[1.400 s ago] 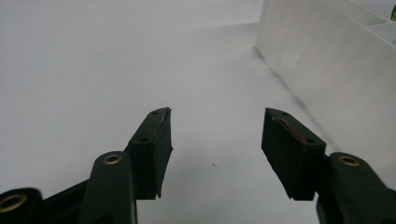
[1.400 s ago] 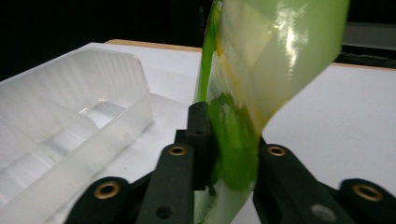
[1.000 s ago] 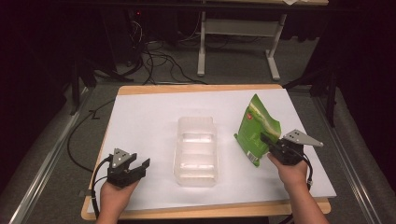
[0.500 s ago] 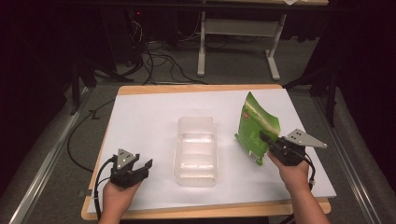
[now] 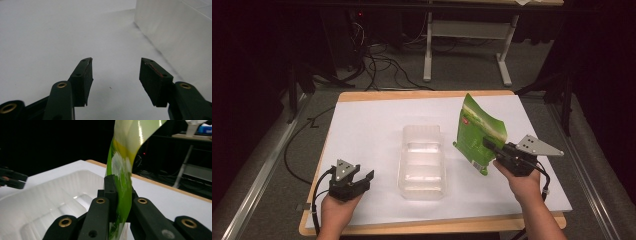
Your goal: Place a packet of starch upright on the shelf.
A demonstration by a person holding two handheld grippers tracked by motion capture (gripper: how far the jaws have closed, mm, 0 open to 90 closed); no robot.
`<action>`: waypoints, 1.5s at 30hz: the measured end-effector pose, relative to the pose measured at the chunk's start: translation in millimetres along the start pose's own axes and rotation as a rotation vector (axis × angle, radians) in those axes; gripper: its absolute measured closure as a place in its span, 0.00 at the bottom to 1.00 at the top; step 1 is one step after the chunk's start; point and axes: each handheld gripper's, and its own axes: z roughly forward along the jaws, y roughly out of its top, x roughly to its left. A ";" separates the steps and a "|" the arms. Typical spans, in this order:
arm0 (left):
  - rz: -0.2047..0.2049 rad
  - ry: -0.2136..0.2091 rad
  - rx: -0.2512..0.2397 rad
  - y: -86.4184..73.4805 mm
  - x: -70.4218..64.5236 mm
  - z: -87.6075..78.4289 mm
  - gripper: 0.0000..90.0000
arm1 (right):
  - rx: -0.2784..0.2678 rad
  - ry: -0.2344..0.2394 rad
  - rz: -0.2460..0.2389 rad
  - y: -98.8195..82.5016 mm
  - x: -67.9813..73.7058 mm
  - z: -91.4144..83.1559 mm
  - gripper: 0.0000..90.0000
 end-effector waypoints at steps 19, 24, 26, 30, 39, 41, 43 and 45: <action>-0.014 0.011 -0.005 -0.3 4.6 -0.8 0.50 | -0.017 0.257 -0.025 27.9 31.0 40.4 0.98; -0.021 0.021 -0.003 -0.7 5.4 -0.6 0.50 | -0.020 0.322 -0.031 28.8 41.4 48.4 0.98; -0.025 0.022 -0.002 -1.0 6.1 -0.5 0.50 | -0.021 0.351 -0.033 28.4 44.4 50.8 0.98; -0.031 0.029 0.002 -1.4 7.5 -0.4 0.49 | -0.016 0.399 -0.042 27.5 50.1 53.7 0.98; -0.032 0.031 0.002 -1.4 7.4 -0.6 0.49 | 0.010 0.473 -0.054 26.6 61.3 60.1 0.98; -0.033 0.030 0.001 -1.4 7.8 -0.9 0.49 | 0.015 0.480 -0.050 26.4 62.2 61.0 0.98; -0.037 0.031 -0.002 -1.6 8.6 -1.4 0.49 | 0.025 0.494 -0.049 26.3 63.5 63.4 0.98; -0.037 0.032 -0.005 -1.8 9.3 -1.8 0.49 | 0.043 0.507 -0.049 25.9 64.8 67.8 0.97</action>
